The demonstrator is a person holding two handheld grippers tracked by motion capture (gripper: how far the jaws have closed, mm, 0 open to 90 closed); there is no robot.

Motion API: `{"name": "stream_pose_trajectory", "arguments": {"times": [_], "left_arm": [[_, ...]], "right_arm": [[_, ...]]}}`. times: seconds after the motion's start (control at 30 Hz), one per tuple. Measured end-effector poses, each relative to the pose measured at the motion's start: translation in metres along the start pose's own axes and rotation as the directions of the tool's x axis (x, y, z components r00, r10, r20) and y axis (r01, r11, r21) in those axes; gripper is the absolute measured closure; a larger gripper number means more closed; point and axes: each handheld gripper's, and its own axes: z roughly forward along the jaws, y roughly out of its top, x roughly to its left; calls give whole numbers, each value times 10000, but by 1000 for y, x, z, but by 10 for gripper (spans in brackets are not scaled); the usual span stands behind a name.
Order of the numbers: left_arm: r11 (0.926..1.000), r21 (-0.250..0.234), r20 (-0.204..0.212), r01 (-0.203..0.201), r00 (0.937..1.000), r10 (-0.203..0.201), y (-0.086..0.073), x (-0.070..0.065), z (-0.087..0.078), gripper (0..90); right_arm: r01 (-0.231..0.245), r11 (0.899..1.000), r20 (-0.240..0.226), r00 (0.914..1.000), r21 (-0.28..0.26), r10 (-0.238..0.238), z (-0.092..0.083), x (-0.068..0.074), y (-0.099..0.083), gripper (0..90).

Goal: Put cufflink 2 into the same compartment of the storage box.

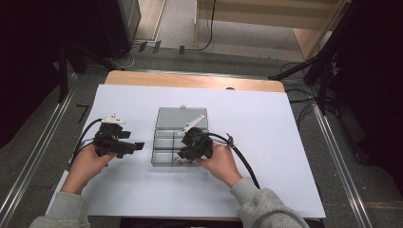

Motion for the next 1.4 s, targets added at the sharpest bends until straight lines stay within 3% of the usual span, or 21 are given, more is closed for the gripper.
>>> {"name": "stream_pose_trajectory", "arguments": {"times": [0.3, 0.63, 1.0, 1.4], "left_arm": [[10000, -12, -12, -32, 10000, 32, 0, 0, 0, 242], [10000, 86, -30, -50, 10000, 51, -1, 0, 1, 242], [10000, 47, 8, 20, 10000, -20, -1, 2, 0, 242], [9999, 121, 14, -32, 10000, 32, 2, 1, 3, 241]], "right_arm": [[125, 9994, 105, 9999, 321, -128, 15, 2, -1, 788], [-46, 9985, 52, 10000, 550, 43, 21, 2, -2, 781], [-49, 9987, 78, 10000, 515, 45, 20, 1, -1, 737], [-203, 9998, -67, 9998, 50, 203, 2, -1, -1, 649]]}}
